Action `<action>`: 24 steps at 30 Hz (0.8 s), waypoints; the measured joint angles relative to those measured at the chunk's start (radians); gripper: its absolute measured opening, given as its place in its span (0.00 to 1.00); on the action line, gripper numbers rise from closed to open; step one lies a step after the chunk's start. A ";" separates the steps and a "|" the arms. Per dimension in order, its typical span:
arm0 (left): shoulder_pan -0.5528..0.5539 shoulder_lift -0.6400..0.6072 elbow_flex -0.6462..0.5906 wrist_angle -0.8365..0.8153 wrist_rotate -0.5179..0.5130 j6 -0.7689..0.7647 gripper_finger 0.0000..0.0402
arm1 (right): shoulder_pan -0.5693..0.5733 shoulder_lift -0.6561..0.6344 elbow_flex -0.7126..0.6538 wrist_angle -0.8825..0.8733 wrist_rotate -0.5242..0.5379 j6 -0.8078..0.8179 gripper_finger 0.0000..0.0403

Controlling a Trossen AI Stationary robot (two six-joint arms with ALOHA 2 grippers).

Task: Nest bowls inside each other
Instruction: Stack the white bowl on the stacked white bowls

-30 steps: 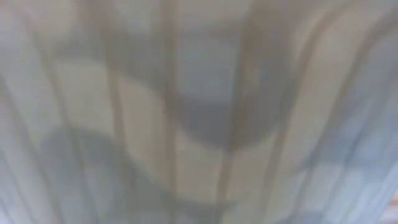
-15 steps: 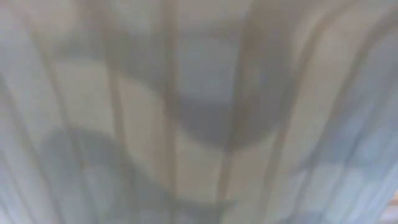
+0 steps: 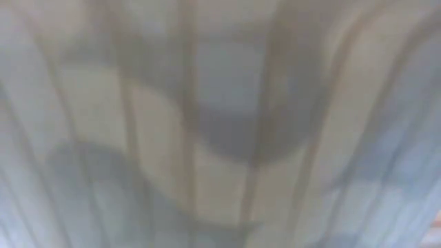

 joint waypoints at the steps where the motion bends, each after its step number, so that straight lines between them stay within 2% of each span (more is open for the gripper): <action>1: 0.013 0.002 0.057 0.005 0.033 -0.053 0.00 | -0.004 0.000 0.000 0.000 0.000 -0.001 0.55; 4: 0.045 0.023 0.178 0.079 0.162 -0.213 0.00 | -0.015 0.000 0.000 0.004 0.000 -0.016 0.55; 6: 0.051 0.053 0.231 0.171 0.185 -0.333 0.00 | -0.016 0.000 0.000 0.013 0.005 -0.018 0.55; 9: 0.050 0.137 0.296 0.219 0.176 -0.415 0.00 | -0.015 0.000 0.000 0.019 0.029 -0.020 0.55; 14: 0.014 0.342 0.410 0.163 0.173 -0.411 0.00 | -0.015 0.000 0.000 0.018 0.029 -0.020 0.55; 17: 0.000 0.449 0.479 0.130 0.204 -0.385 0.00 | -0.015 0.000 0.000 -0.004 0.029 -0.020 0.55; 20: -0.001 0.528 0.528 0.118 0.260 -0.375 0.00 | -0.015 0.000 0.000 -0.030 0.029 -0.018 0.55; 24: 0.000 0.595 0.562 0.122 0.236 -0.365 0.00 | -0.015 0.000 0.000 -0.041 0.042 -0.018 0.55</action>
